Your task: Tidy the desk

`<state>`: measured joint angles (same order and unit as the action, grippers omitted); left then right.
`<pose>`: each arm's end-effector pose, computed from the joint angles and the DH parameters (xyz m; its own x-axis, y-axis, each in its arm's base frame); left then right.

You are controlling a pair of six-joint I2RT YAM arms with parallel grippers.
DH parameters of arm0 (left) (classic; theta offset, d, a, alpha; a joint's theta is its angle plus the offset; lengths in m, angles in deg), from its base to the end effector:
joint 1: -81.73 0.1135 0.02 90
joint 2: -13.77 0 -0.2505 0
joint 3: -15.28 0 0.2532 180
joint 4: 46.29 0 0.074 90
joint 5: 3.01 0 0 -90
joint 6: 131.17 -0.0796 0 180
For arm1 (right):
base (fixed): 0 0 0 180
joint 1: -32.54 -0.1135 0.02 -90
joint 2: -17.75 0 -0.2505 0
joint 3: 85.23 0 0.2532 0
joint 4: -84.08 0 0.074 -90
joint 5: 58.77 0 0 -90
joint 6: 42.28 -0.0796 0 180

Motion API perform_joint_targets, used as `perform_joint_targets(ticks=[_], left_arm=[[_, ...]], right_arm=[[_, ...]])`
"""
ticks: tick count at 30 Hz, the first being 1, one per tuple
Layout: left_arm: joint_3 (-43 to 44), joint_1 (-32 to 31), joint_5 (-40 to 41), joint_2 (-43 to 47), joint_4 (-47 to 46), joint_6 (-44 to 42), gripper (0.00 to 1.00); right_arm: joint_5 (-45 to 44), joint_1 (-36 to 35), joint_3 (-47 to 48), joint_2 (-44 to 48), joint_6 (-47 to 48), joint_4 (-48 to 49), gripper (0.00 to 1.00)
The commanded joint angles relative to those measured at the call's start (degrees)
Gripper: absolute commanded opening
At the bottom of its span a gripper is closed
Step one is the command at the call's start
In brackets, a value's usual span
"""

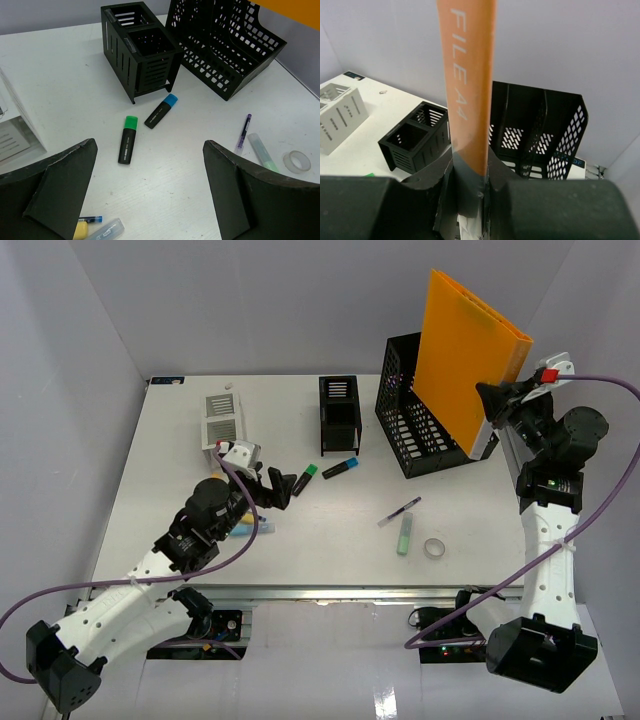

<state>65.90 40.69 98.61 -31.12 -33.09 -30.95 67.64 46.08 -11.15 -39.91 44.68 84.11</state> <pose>0.1954 -0.1489 0.2958 -0.1839 -0.0703 -0.9804 0.4673 0.8713 -0.1502 0.2651 -0.0152 0.4358 0.2556 -0.0176 -0.9666 -0.3791 0.9179 -0.1170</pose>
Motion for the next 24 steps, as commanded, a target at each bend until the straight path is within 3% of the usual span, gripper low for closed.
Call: perform_joint_targets(ticks=[1, 14, 24], left_arm=[[-0.65, 0.26, 0.23, 0.49, -0.67, -0.48, 0.98], [-0.97, 0.26, -0.03, -0.59, -0.82, -0.2, 0.98], [-2.14, 0.26, -0.42, -1.16, -0.95, 1.5, 0.98]], right_arm=[[-2.35, 0.43, 0.87, -0.32, 2.15, 5.1, 0.08], [-0.27, -0.16, -4.0, -5.46, -3.5, 15.93, 0.08], [-4.79, -6.94, -8.29, -13.06, -1.66, 27.12, 0.08]])
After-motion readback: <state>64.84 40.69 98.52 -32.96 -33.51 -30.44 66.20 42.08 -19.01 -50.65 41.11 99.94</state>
